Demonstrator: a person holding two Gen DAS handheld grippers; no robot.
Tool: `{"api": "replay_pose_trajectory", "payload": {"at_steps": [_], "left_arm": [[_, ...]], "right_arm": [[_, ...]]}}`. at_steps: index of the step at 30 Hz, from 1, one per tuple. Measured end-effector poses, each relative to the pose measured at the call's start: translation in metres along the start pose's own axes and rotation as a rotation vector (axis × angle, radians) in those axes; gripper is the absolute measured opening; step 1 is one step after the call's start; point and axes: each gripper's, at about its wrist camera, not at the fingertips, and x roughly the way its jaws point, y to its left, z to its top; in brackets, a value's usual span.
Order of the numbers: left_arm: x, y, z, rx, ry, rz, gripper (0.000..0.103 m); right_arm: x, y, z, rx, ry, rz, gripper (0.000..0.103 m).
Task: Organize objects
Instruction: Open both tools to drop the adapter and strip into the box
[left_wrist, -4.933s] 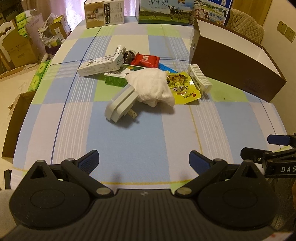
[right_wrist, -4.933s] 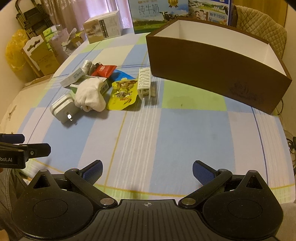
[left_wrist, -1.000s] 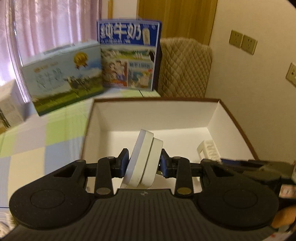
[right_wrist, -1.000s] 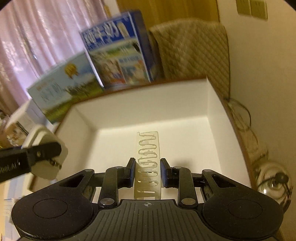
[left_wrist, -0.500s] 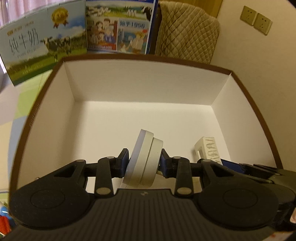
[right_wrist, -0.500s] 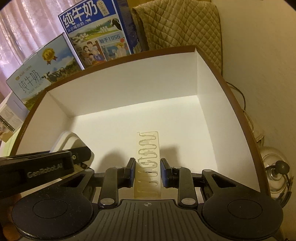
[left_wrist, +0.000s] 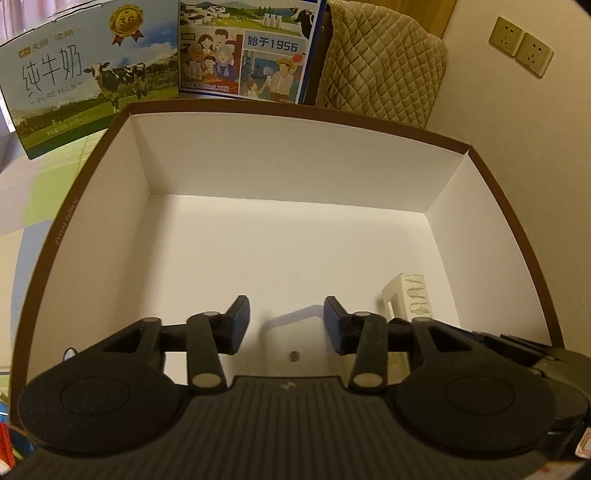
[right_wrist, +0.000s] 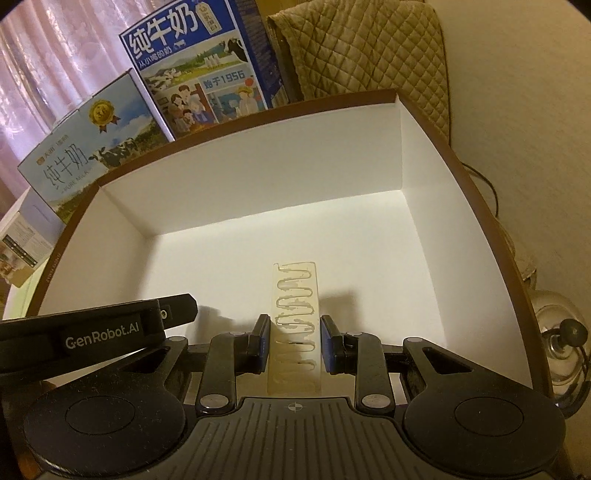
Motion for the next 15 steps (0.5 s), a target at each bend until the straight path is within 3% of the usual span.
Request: {"api": "replay_pose_trajectory", "payload": {"at_steps": [4,7,10,15], "left_arm": [[-0.006,0.003,0.002,0.007,-0.010,0.017,0.048],[-0.010,0.006,0.002,0.007,-0.015,0.027,0.053],[-0.015,0.010,0.002,0.005,-0.022,0.035,0.059],[-0.025,0.012,-0.001,0.009,-0.031,0.043,0.065]], "right_arm": [[-0.001,0.002,0.001,-0.001,-0.003,0.015,0.028],[-0.004,0.002,0.002,-0.005,-0.029,-0.008,0.045],[-0.010,-0.001,0.003,0.003,-0.054,-0.009,0.053],[-0.020,0.002,0.004,-0.014,-0.068,-0.002,0.056]]}}
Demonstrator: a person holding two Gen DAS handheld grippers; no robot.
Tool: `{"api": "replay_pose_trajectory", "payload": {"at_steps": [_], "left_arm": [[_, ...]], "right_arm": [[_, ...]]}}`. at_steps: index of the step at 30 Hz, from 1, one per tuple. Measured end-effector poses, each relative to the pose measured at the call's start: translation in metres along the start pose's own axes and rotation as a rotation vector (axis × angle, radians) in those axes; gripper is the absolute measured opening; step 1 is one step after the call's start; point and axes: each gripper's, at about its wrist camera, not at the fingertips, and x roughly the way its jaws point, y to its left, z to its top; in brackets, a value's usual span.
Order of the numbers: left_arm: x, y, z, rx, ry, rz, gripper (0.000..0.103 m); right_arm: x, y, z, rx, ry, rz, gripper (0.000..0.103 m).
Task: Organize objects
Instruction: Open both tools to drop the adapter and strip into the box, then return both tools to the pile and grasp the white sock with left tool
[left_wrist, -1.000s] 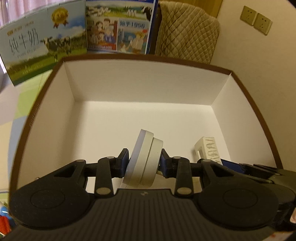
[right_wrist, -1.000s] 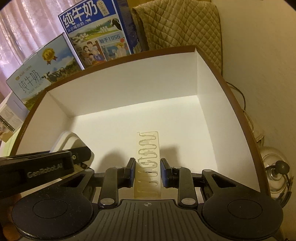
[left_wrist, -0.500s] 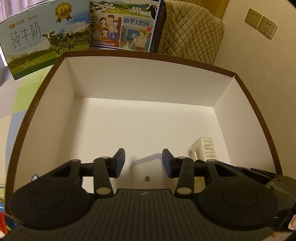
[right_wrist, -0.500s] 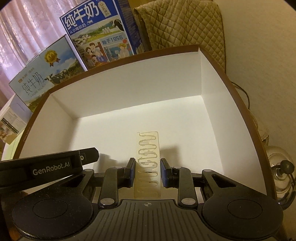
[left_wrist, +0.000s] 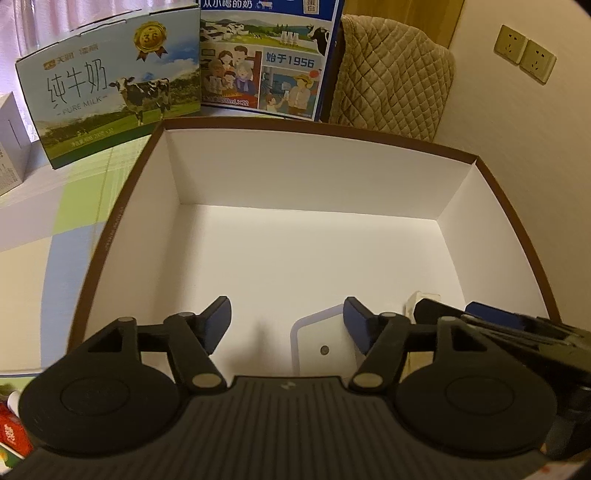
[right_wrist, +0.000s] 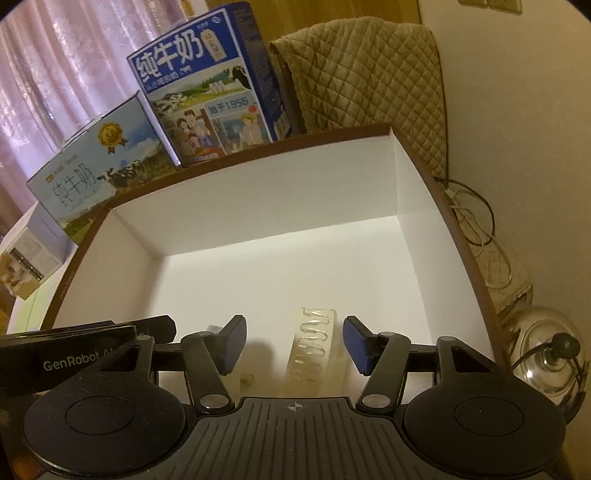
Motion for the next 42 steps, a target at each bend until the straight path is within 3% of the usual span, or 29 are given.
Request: {"api": "replay_pose_trajectory", "payload": {"at_steps": [17,31,42], "left_arm": [[-0.065,0.010,-0.011,0.013,-0.065,0.029,0.072],[-0.147,0.047,-0.055,-0.018,-0.135,0.073,0.078],[-0.199,0.090,-0.104,-0.054,-0.172,0.119,0.080]], "right_arm": [[-0.044,0.019,-0.010,-0.074,-0.060,-0.001,0.059],[-0.093,0.066,-0.029,-0.166,-0.114,0.118,0.061],[-0.116,0.101,-0.072,-0.258,-0.084,0.216,0.061]]}}
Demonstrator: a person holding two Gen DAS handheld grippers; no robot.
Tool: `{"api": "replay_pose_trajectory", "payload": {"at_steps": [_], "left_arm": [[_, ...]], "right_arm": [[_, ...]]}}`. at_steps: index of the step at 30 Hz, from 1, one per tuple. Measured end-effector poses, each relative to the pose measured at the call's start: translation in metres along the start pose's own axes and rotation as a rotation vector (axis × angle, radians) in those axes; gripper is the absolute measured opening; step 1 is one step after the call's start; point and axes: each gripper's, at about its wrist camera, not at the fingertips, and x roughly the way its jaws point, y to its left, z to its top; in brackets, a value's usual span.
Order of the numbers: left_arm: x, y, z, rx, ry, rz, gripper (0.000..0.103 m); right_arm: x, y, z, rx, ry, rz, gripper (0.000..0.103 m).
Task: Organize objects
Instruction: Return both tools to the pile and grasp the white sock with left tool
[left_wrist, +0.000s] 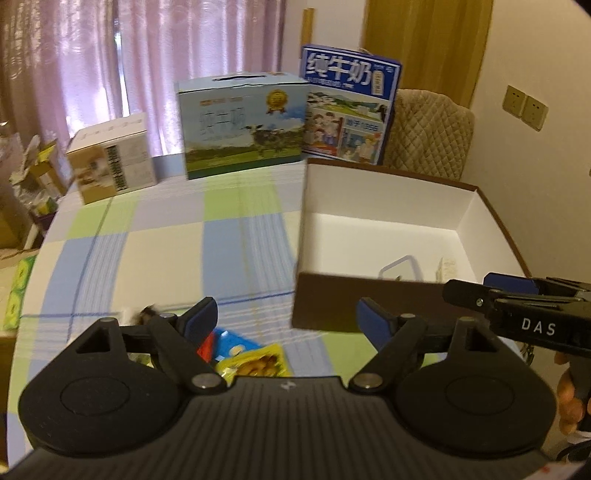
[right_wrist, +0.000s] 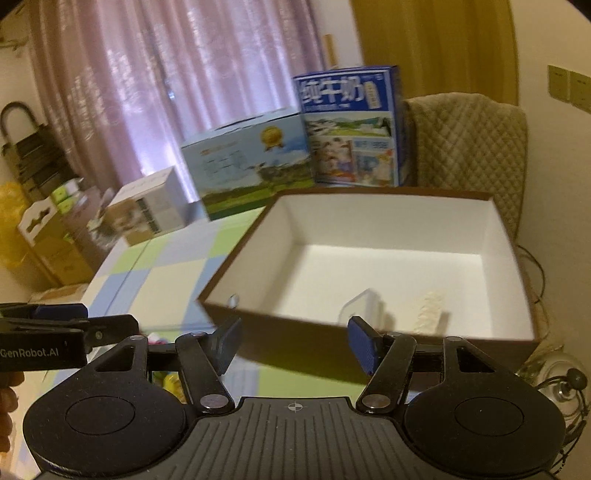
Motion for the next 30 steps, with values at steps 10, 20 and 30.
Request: {"api": "replay_pose_trajectory", "payload": {"at_steps": [10,20,30], "left_arm": [[-0.028,0.049,-0.037,-0.037,-0.012,0.069,0.082],[-0.008,0.088,-0.081,-0.125,0.074,0.076,0.082],[0.032,0.095,-0.105,-0.175,0.135,0.055,0.090]], "right_arm": [[0.014,0.035,-0.025,-0.065,0.033,0.109,0.061],[0.052,0.051,-0.049,-0.081,0.130,0.182,0.061],[0.091,0.044,-0.067,-0.046,0.215,0.129,0.061]]}}
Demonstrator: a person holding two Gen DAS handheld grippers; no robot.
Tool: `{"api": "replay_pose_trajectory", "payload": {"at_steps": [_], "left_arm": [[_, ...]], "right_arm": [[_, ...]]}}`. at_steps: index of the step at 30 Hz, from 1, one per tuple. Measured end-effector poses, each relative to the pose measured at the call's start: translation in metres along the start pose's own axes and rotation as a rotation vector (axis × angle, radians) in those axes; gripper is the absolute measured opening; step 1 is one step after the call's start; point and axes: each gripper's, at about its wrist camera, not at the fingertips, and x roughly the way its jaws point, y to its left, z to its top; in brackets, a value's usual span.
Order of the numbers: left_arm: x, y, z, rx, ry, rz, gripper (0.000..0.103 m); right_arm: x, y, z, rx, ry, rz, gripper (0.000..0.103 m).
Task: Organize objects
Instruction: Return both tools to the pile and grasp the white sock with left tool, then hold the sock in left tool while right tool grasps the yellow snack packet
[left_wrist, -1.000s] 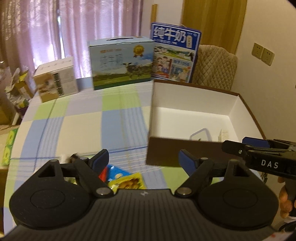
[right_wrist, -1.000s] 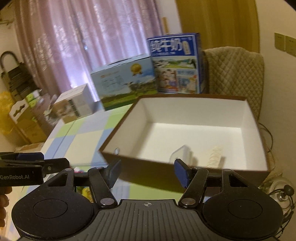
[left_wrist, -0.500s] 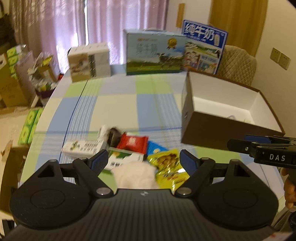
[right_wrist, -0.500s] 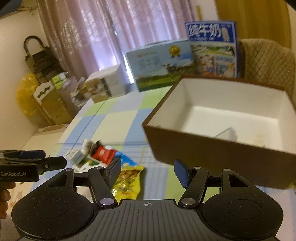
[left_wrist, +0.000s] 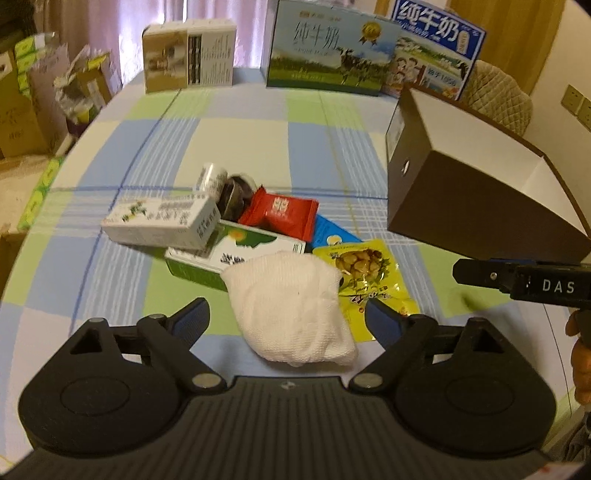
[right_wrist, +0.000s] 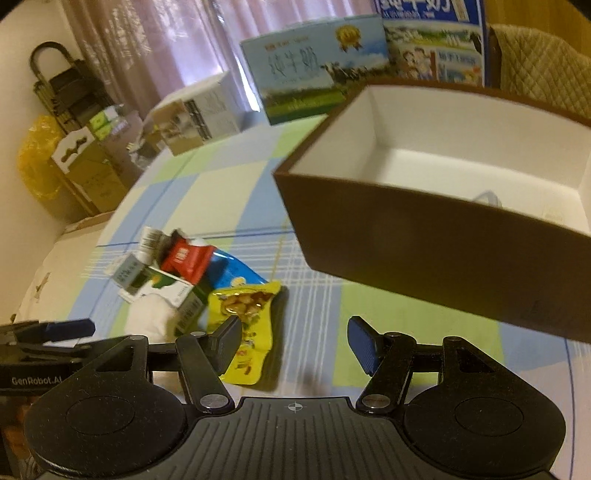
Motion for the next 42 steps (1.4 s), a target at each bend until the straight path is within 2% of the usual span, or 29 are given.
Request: {"api": "replay_pose_trajectory", "payload": {"at_steps": [12,14,17,18,21,28,37,42], "left_arm": [[0.047,-0.003,-0.001,-0.006,0.070,0.048,0.091],[0.049,-0.003,-0.003,-0.001,0.071,0.039,0.084],[0.046,-0.005,-0.002,0.024,0.058,0.029,0.066],[0.045,-0.006,-0.002,0.036,0.055,0.026,0.057],[0.038,-0.010,-0.002,0.083,0.049,0.049,0.049],[0.013,0.006,0.000,0.056,0.001,0.083,0.049],[0.010,0.024,0.006,0.004,-0.009,0.110,0.049],[0.012,0.026,0.004,-0.001,-0.006,0.118,0.049]], "right_arm": [[0.021,-0.007,0.007,0.031,0.021,-0.018,0.061],[0.024,-0.007,0.007,0.033,0.027,-0.019,0.061],[0.027,-0.003,0.007,0.027,0.028,-0.007,0.061],[0.028,-0.001,0.007,0.024,0.029,-0.002,0.061],[0.031,0.007,0.007,0.007,0.037,0.022,0.061],[0.042,0.034,0.006,-0.040,0.066,0.033,0.061],[0.069,0.066,0.000,-0.114,0.101,-0.014,0.074],[0.083,0.076,0.000,-0.130,0.090,-0.086,0.075]]}}
